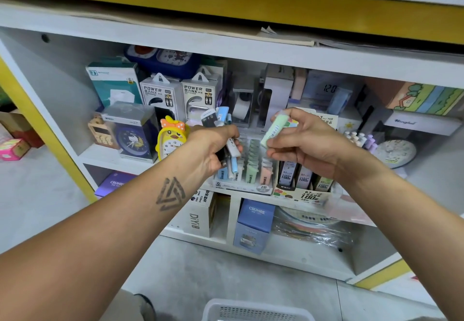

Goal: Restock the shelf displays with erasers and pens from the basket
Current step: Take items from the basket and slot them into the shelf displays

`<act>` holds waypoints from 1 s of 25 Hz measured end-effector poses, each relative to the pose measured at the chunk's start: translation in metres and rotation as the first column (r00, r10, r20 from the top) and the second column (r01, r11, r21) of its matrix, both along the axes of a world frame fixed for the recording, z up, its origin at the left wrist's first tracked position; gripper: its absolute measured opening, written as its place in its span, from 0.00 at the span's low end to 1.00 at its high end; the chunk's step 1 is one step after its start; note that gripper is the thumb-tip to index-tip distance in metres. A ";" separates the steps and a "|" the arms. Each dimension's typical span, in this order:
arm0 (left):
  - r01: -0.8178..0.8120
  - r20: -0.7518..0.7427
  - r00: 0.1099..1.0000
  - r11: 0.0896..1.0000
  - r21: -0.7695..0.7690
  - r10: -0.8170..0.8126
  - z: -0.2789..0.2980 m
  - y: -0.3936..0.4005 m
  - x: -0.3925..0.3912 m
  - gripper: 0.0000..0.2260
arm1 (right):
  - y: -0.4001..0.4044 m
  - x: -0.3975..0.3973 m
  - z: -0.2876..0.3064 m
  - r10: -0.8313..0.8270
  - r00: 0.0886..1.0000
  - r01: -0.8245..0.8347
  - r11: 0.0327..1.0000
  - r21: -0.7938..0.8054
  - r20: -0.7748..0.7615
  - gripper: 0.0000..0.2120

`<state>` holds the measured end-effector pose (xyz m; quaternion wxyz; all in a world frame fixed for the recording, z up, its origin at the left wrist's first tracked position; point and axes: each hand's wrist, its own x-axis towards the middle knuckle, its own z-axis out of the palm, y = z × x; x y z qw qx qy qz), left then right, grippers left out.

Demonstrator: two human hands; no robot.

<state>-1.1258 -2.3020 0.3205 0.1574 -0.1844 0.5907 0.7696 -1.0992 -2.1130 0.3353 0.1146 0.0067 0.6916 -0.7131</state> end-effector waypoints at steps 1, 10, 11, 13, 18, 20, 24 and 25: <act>0.012 0.004 1.000 1.000 -0.003 -0.012 0.000 0.000 0.001 0.04 | -0.002 -0.001 0.000 0.027 0.999 -0.027 0.999 -0.031 0.023 0.18; 0.038 0.011 0.999 0.999 0.028 -0.038 0.002 -0.010 0.005 0.06 | -0.011 -0.030 -0.004 -0.001 0.977 0.112 0.855 0.506 -0.214 0.10; 0.040 0.011 0.999 0.999 0.029 -0.041 0.002 -0.011 0.006 0.06 | -0.009 -0.033 -0.004 0.035 0.967 0.132 0.781 0.611 -0.254 0.11; 0.050 0.015 0.999 0.998 0.030 -0.051 0.003 -0.012 0.006 0.07 | -0.006 -0.038 -0.006 0.105 0.936 0.189 0.657 0.730 -0.337 0.11; 0.070 0.029 0.997 0.997 0.017 -0.071 0.004 -0.014 0.006 0.06 | -0.013 -0.047 -0.014 0.273 0.776 0.476 0.340 0.811 -0.569 0.08; 0.086 0.034 0.996 0.996 0.014 -0.087 0.004 -0.015 0.007 0.07 | -0.018 -0.052 -0.019 0.326 0.756 0.486 0.301 0.820 -0.568 0.10; 0.105 0.043 0.994 0.994 0.011 -0.105 0.005 -0.016 0.007 0.06 | -0.025 -0.062 -0.028 0.316 0.811 0.436 0.236 0.869 -0.493 0.09; 0.113 0.044 0.993 0.994 0.009 -0.113 0.005 -0.017 0.007 0.06 | -0.026 -0.063 -0.030 0.312 0.820 0.431 0.214 0.876 -0.480 0.08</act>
